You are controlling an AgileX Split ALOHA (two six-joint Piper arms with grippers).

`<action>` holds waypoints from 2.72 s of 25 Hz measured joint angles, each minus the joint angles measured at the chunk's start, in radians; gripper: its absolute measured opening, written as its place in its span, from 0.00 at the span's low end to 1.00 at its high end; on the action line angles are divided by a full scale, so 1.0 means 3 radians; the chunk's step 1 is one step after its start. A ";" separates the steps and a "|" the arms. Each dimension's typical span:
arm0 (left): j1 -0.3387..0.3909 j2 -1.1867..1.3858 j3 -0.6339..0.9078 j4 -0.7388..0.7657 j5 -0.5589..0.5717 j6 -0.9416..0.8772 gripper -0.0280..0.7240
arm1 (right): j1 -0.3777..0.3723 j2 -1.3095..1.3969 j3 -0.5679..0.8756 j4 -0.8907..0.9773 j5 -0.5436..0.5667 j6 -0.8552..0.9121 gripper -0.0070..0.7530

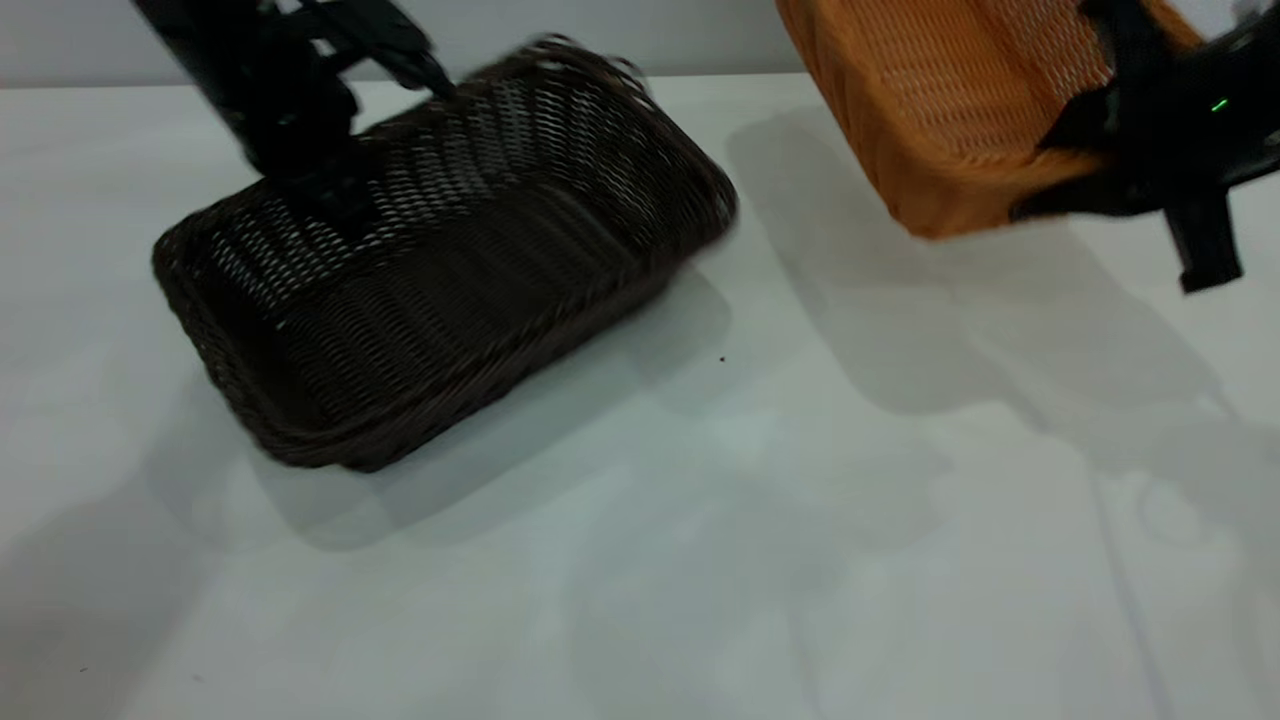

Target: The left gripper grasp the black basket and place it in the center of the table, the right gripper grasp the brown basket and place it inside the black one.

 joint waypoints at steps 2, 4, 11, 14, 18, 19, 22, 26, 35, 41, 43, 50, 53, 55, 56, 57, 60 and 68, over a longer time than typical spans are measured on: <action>-0.0126 0.0011 -0.0001 -0.0041 -0.0051 0.0451 0.14 | -0.0190 0.0000 -0.0100 -0.0286 0.0442 -0.0027 0.14; -0.0239 0.0032 -0.0004 -0.0044 -0.0088 0.0742 0.14 | -0.0359 0.0000 -0.0233 -0.0588 0.0902 -0.0027 0.14; -0.0498 0.0083 -0.0013 0.0000 -0.0221 0.1124 0.14 | -0.0506 0.0000 -0.0515 -0.1095 0.1733 -0.0023 0.14; -0.0536 0.0090 -0.0013 0.0032 -0.0258 0.1137 0.14 | -0.0506 0.0000 -0.0521 -0.1129 0.1741 -0.0021 0.14; -0.0579 0.0090 -0.0013 0.0035 -0.0290 0.1156 0.14 | -0.0506 0.0000 -0.0524 -0.1129 0.1741 -0.0019 0.14; -0.0584 0.0090 -0.0013 0.0029 -0.0302 0.1161 0.15 | -0.0506 0.0000 -0.0524 -0.1123 0.1741 -0.0019 0.14; -0.0598 0.0092 -0.0013 -0.0042 -0.0328 0.1181 0.19 | -0.0506 0.0000 -0.0524 -0.1080 0.1741 -0.0017 0.14; -0.0633 0.0092 -0.0013 -0.0222 -0.0379 0.1181 0.33 | -0.0506 0.0000 -0.0524 -0.0976 0.1741 -0.0020 0.14; -0.0654 -0.0366 -0.0001 -0.0304 -0.0043 0.1136 0.58 | -0.0672 0.0000 -0.0633 -0.0849 0.1745 -0.0023 0.14; -0.0638 -0.1209 0.0001 -0.0294 0.0737 0.1089 0.58 | -0.0840 0.0000 -0.0995 -0.0947 0.1742 0.0153 0.14; -0.0599 -0.1558 0.0001 -0.0294 0.0863 0.1028 0.57 | -0.0759 -0.0006 -0.1045 -0.1176 0.1742 0.0233 0.14; -0.0393 -0.2675 0.0001 -0.0294 0.0952 0.0660 0.53 | 0.0152 -0.0006 -0.1055 -0.1920 0.1756 0.0294 0.14; -0.0381 -0.2978 0.0001 -0.0291 0.1029 0.0369 0.52 | 0.0616 -0.0006 -0.1055 -0.2001 0.1662 0.0311 0.14; -0.0381 -0.3150 0.0001 -0.0291 0.1092 0.0223 0.52 | 0.0875 -0.0009 -0.1055 -0.2133 0.1467 0.0381 0.14; -0.0381 -0.3212 0.0001 -0.0291 0.1115 0.0178 0.52 | 0.0997 -0.0009 -0.1055 -0.2218 0.1331 0.0449 0.14; -0.0381 -0.3279 0.0001 -0.0291 0.1147 0.0154 0.52 | 0.1106 -0.0009 -0.1055 -0.2344 0.1185 0.0530 0.14; -0.0381 -0.3411 0.0001 -0.0291 0.1207 0.0130 0.52 | 0.1350 -0.0009 -0.1055 -0.2687 0.0835 0.0758 0.14; -0.0381 -0.3447 0.0027 -0.0294 0.1253 0.0001 0.52 | 0.1511 0.0171 -0.1055 -0.2885 0.0394 0.0914 0.14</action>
